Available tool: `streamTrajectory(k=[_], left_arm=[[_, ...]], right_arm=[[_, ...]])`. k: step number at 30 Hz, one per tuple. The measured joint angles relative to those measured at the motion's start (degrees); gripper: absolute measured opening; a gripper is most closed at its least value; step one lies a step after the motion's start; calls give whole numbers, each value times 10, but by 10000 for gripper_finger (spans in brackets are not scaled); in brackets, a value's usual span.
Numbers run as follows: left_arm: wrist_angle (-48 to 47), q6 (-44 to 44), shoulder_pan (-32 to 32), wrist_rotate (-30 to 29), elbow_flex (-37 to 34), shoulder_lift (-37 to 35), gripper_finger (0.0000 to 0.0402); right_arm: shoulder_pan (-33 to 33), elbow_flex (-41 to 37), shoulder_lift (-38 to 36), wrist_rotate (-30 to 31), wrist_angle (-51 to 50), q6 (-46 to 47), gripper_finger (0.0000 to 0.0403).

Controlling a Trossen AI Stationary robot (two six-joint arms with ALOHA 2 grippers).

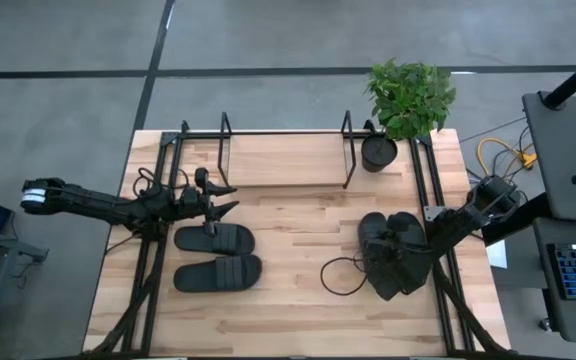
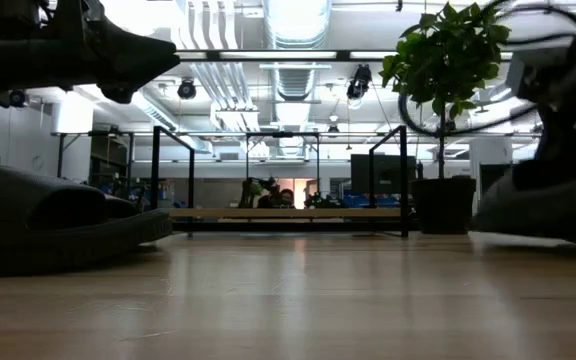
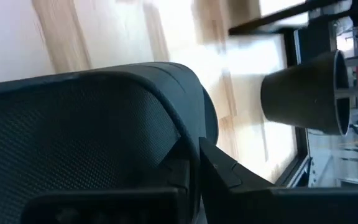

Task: Pick and place slides into the shelf
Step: Put the black slide on the shelf

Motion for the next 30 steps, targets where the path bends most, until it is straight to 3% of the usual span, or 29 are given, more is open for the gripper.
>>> streamTrajectory(k=[18, 30], left_arm=[[-2, 0, 0, 0, 0, -7, 148], [2, 0, 0, 0, 3, -10, 148]], right_arm=[[0, 32, -183, 216, 32, -2, 9], [0, 37, -216, 331, 80, -5, 9]])
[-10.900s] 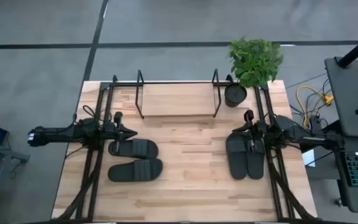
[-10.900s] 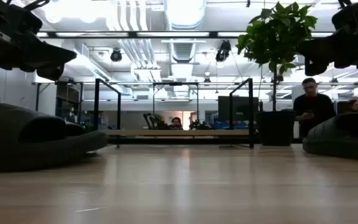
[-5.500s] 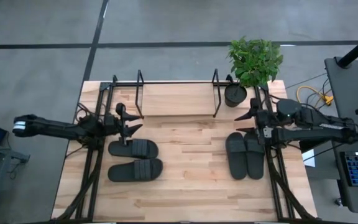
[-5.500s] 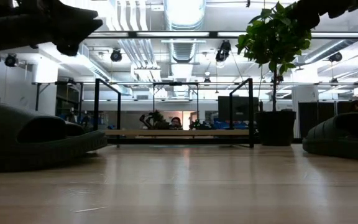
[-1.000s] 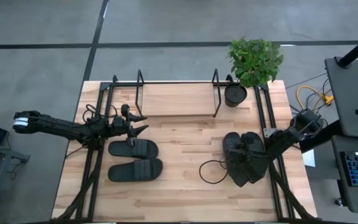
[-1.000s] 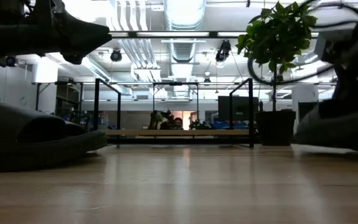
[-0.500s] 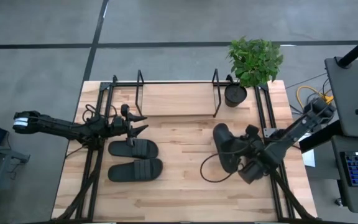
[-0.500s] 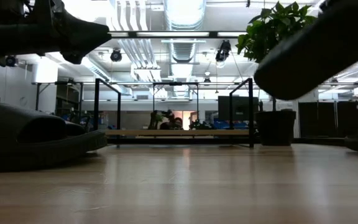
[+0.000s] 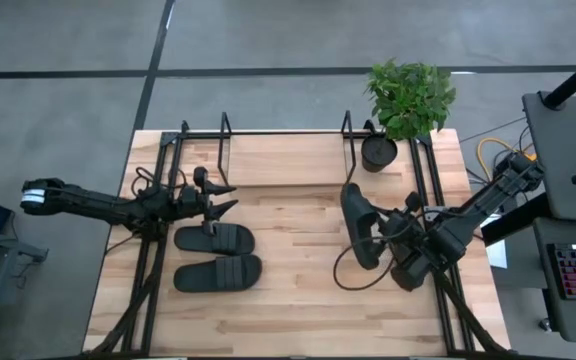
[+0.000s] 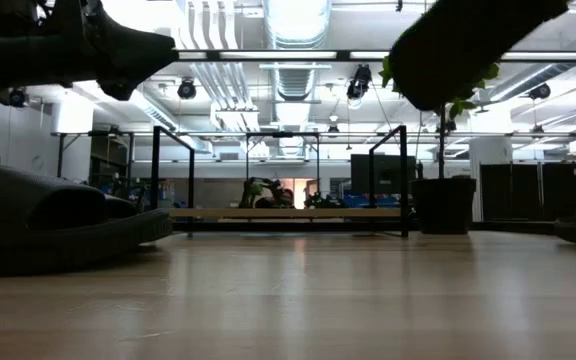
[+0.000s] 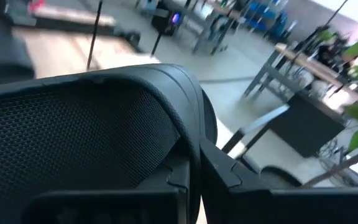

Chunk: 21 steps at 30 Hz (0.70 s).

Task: Pick and place slides into the shelf
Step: Put the black slide on the shelf

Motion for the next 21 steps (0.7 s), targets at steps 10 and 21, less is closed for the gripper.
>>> streamTrajectory(k=[10, 21], left_arm=[[7, 0, 0, 0, 0, 1, 148], [9, 0, 0, 0, 4, 0, 148]], right_arm=[[-32, 1, 0, 38, 51, -44, 9], [-106, 1, -3, 28, 331, -373, 9]])
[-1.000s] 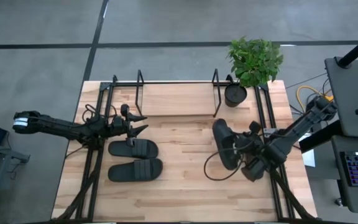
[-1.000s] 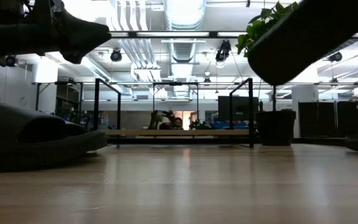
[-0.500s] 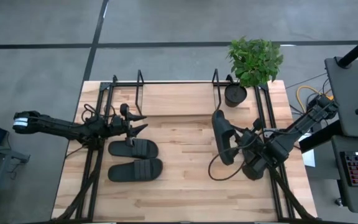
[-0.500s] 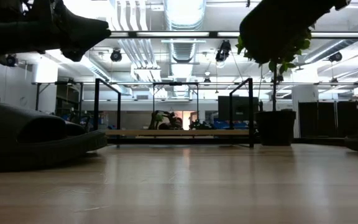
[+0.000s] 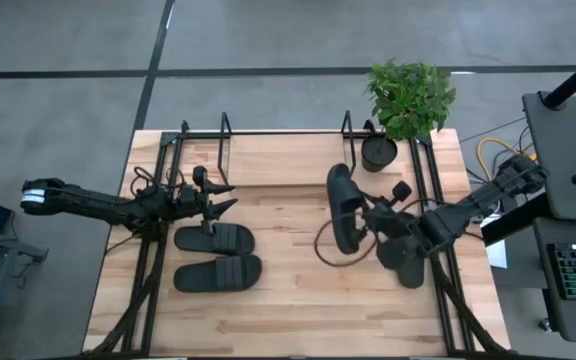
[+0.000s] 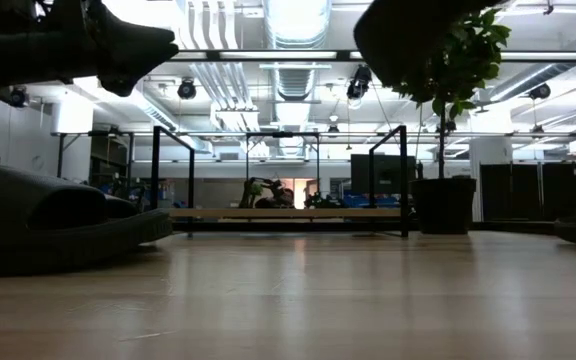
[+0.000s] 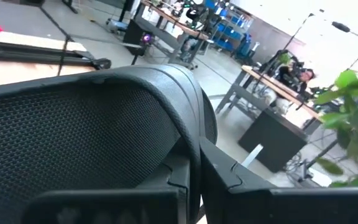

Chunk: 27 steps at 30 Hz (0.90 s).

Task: Pick and place slides into the shelf
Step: Put the black slide on the shelf

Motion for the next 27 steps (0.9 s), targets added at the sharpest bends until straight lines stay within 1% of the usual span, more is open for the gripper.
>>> streamTrajectory(k=[6, 9, 12, 15, 20, 24, 27], left_arm=[[-62, -3, 0, 0, 0, -12, 148], [-98, -28, 0, 0, 0, -35, 148], [-124, -41, 0, 0, 0, -64, 148], [-153, -46, 0, 1, 0, -93, 148], [-191, -45, 0, 2, 6, -124, 148], [-216, 0, 0, 16, 36, -109, 148], [-231, 61, 0, 21, 69, -78, 148]], right_arm=[[-41, 0, 6, -84, 115, -115, 9], [-65, 0, 15, -101, 158, -171, 9], [-89, 0, 20, -101, 185, -211, 9], [-109, 0, 21, -108, 194, -229, 9], [-141, 0, 21, -166, 200, -234, 9], [-167, 0, 31, -220, 223, -237, 9], [-181, 0, 36, -236, 241, -249, 9]])
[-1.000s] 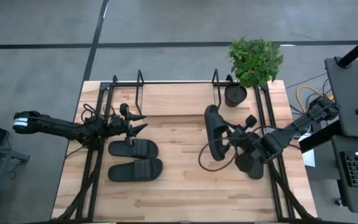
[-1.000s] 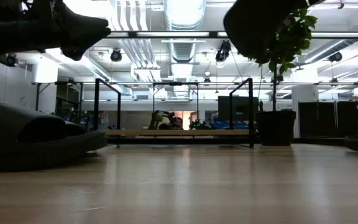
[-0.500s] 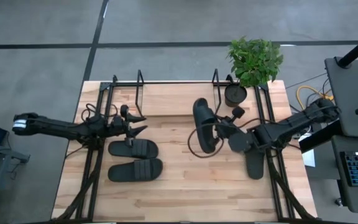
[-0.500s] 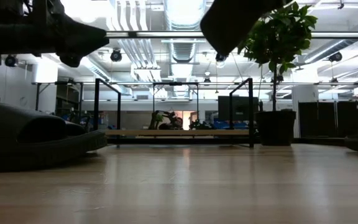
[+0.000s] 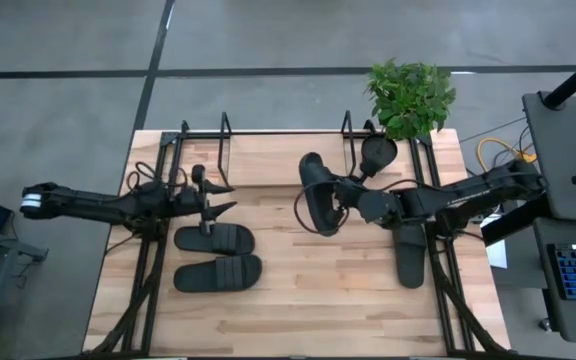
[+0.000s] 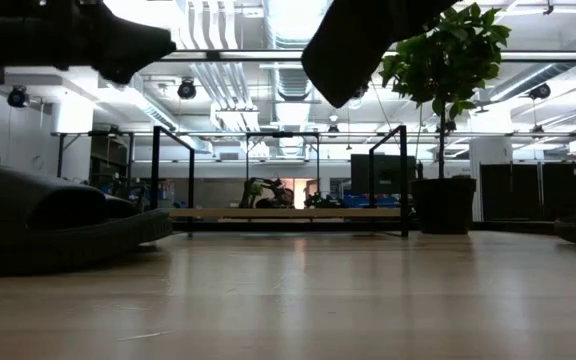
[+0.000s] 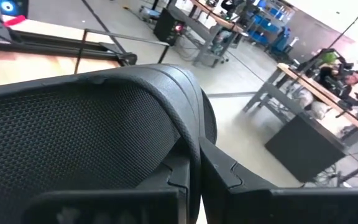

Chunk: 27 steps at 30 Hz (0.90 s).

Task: Pick and place slides into the shelf
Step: Put the black slide on the shelf

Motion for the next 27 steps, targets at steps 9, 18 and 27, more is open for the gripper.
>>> streamTrajectory(k=[9, 18, 27], left_arm=[[-110, 157, 0, -8, 117, 96, 148], [-96, 199, 0, 29, 155, 157, 148], [-62, 232, 0, 62, 172, 199, 148]], right_arm=[[-3, 0, -1, -117, 11, -35, 9], [-3, 0, -2, -247, 35, -108, 9], [-3, 0, -2, -330, 86, -141, 9]])
